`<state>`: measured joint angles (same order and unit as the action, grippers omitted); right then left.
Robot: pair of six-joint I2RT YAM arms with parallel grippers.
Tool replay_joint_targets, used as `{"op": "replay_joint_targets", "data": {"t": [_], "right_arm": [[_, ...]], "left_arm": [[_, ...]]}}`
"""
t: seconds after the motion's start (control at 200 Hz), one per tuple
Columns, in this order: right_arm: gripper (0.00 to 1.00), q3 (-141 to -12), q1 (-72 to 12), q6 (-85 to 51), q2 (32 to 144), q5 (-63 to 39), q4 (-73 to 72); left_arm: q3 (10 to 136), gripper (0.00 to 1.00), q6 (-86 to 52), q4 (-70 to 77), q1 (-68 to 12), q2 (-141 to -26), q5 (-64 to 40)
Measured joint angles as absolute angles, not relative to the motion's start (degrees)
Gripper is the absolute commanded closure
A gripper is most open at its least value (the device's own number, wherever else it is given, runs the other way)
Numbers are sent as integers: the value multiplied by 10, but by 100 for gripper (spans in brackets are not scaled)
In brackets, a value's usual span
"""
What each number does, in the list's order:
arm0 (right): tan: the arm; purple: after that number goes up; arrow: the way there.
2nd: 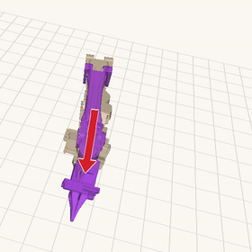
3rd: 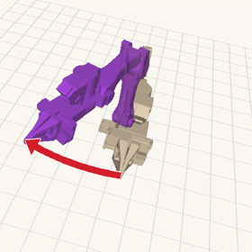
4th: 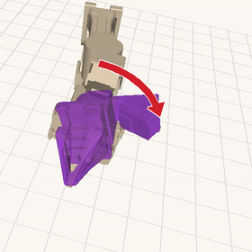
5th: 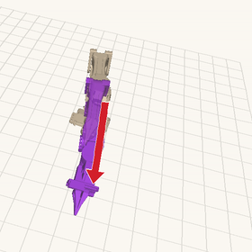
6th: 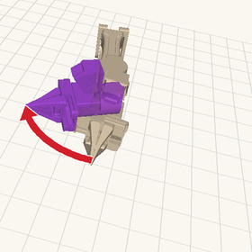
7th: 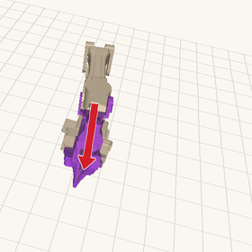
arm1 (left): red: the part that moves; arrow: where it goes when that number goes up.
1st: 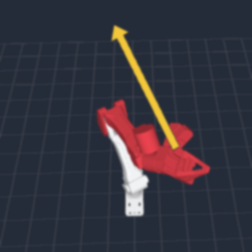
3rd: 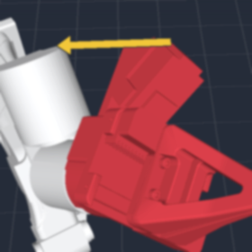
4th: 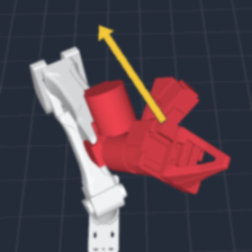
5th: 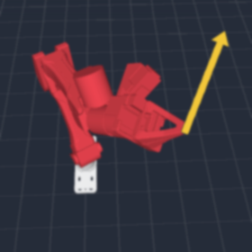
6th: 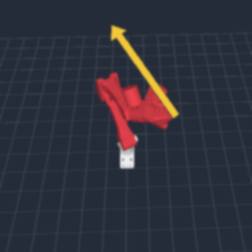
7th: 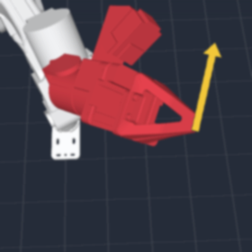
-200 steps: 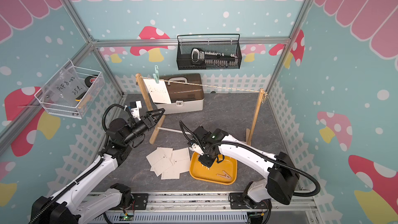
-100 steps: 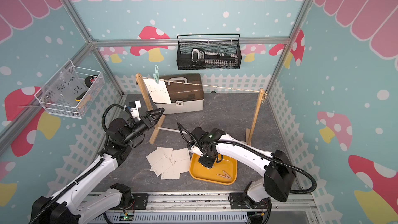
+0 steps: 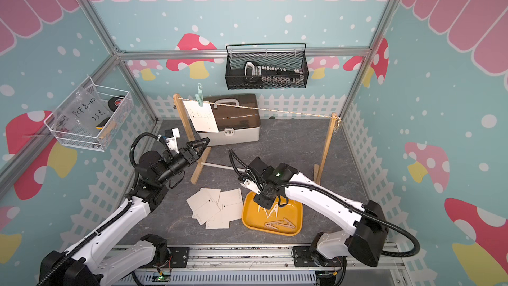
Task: Remove the postcards from the strings
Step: Place the clamp in the storage box, then pinch the postcard on the clothesline.
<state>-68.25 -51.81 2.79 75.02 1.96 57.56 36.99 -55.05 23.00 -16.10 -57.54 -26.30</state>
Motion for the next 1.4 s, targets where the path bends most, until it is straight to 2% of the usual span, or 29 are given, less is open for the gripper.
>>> {"op": "replay_joint_targets", "data": {"t": [0.135, 0.25, 0.375, 0.51, 0.65, 0.791, 1.126, 1.401], "right_arm": [[44, -719, -518, 38, 680, 11, 482], [43, -796, -518, 57, 682, -13, 429], [42, -945, -518, 73, 758, -48, 411], [36, -1087, -518, 80, 852, -83, 399], [29, -1210, -518, 81, 935, -103, 396], [27, -1302, -513, 75, 999, -112, 394], [26, -1431, -439, -3, 1100, -209, 384], [26, -1443, -424, -39, 1138, -257, 367]], "left_arm": [[370, 1, -551, 233, -161, -576, -260], [363, 1, -553, 253, -158, -579, -258], [352, 1, -566, 291, -154, -594, -256], [336, 1, -589, 357, -150, -612, -250], [327, 1, -615, 431, -150, -640, -247], [327, 2, -636, 490, -150, -665, -241], [330, 3, -644, 553, -150, -698, -223], [350, 5, -643, 565, -150, -736, -211]]}}
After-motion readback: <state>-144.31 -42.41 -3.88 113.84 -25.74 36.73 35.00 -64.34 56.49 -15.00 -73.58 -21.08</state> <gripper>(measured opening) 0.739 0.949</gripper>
